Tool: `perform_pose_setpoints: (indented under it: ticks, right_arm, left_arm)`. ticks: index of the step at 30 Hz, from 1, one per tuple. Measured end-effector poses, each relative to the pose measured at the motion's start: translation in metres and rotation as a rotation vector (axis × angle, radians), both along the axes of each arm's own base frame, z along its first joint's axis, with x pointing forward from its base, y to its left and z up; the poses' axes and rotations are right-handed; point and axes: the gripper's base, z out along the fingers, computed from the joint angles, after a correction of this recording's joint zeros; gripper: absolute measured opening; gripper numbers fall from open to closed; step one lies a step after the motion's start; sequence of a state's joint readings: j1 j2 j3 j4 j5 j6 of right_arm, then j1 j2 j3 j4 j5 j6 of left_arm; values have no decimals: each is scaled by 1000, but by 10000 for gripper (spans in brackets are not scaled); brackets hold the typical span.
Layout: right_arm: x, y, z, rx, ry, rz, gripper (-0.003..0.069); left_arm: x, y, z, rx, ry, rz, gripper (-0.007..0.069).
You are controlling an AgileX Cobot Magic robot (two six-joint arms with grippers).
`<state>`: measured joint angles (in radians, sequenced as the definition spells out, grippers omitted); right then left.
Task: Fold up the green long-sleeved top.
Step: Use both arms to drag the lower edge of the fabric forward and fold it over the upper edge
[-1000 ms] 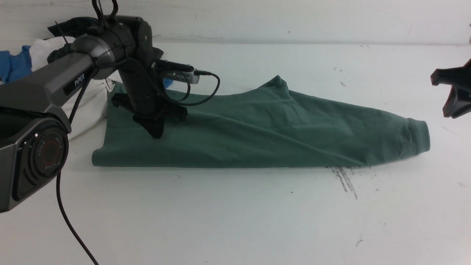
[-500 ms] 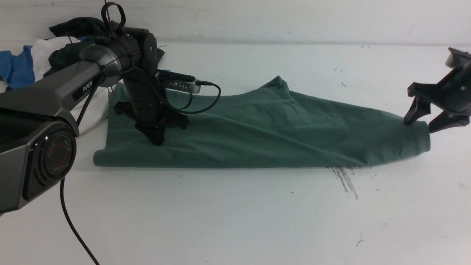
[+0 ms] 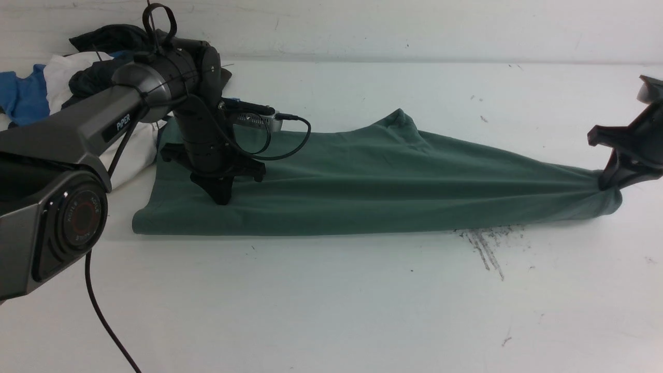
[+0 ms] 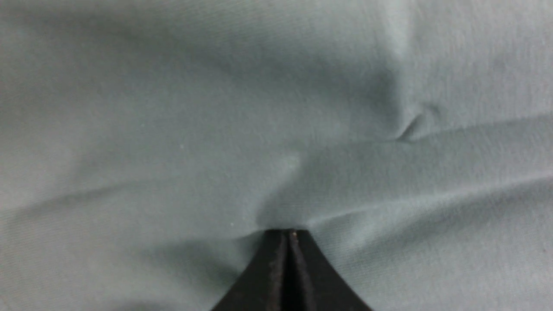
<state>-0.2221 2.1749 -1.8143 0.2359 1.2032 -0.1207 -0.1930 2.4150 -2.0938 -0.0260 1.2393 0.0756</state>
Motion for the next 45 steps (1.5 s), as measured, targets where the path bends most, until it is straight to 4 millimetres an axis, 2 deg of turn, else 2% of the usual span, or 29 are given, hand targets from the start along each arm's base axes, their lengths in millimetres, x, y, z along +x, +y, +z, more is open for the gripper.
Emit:
perform_pose_setpoints:
  ticks: [5, 7, 8, 11, 13, 15, 18, 20, 23, 26, 28, 30, 31, 33, 34, 35, 36, 40, 45]
  right_arm:
    - [-1, -1, -8, -6, 45, 2, 59]
    - [-1, -2, -7, -8, 47, -17, 141]
    - [-2, -3, -7, -8, 47, -22, 148]
    - [-1, -6, 7, -28, 16, -37, 295]
    - [1, -9, 22, -63, -23, -46, 370]
    - [1, -10, 42, -105, -67, -62, 421]
    - [-3, -1, 70, -159, -124, -57, 440]
    - [-5, 13, 83, -175, -152, -25, 419]
    - [-1, 40, 85, -171, -166, 63, 337]
    - [7, 72, 66, -159, -134, 169, 191]
    - [15, 90, 40, -147, -83, 217, 68]
    - [20, 98, 18, -138, -38, 237, 17]
    - [20, 99, 15, -137, -32, 238, 13]
    - [25, 101, -16, -129, 31, 247, -8]
    - [26, 100, -27, -130, 54, 247, -11]
    - [27, 100, -29, -131, 59, 247, -11]
    - [28, 98, -43, -127, 87, 244, -13]
    - [27, 94, -44, -120, 80, 231, -14]
    - [0, 81, -43, -114, 132, 206, -14]
  left_arm:
    - [0, 0, 3, -5, -9, 2, -4]
    - [-1, -1, 8, -13, -20, 3, -4]
    - [-1, -1, 9, -15, -21, 4, -4]
    - [-5, -1, 20, -32, -31, 7, -4]
    - [-7, -1, 36, -42, -63, 7, -4]
    - [-11, -1, 62, -54, -115, 7, -4]
    - [-22, 1, 105, -79, -201, 6, -4]
    - [-29, 2, 130, -93, -251, 6, -4]
    - [-39, 3, 154, -114, -301, 6, -4]
    - [-45, 3, 169, -132, -328, 5, -4]
    - [-48, 3, 174, -137, -334, 5, -4]
    - [-50, 4, 178, -140, -342, 5, -4]
    - [-50, 4, 178, -140, -341, 5, -4]
    - [-52, 4, 181, -145, -349, 5, -4]
    - [-52, 4, 182, -146, -351, 4, -4]
    - [-52, 4, 183, -146, -352, 4, -4]
    - [-53, 4, 185, -149, -354, 4, -4]
    - [-57, 4, 190, -155, -362, 4, -4]
    - [-79, 8, 194, -151, -334, 5, -4]
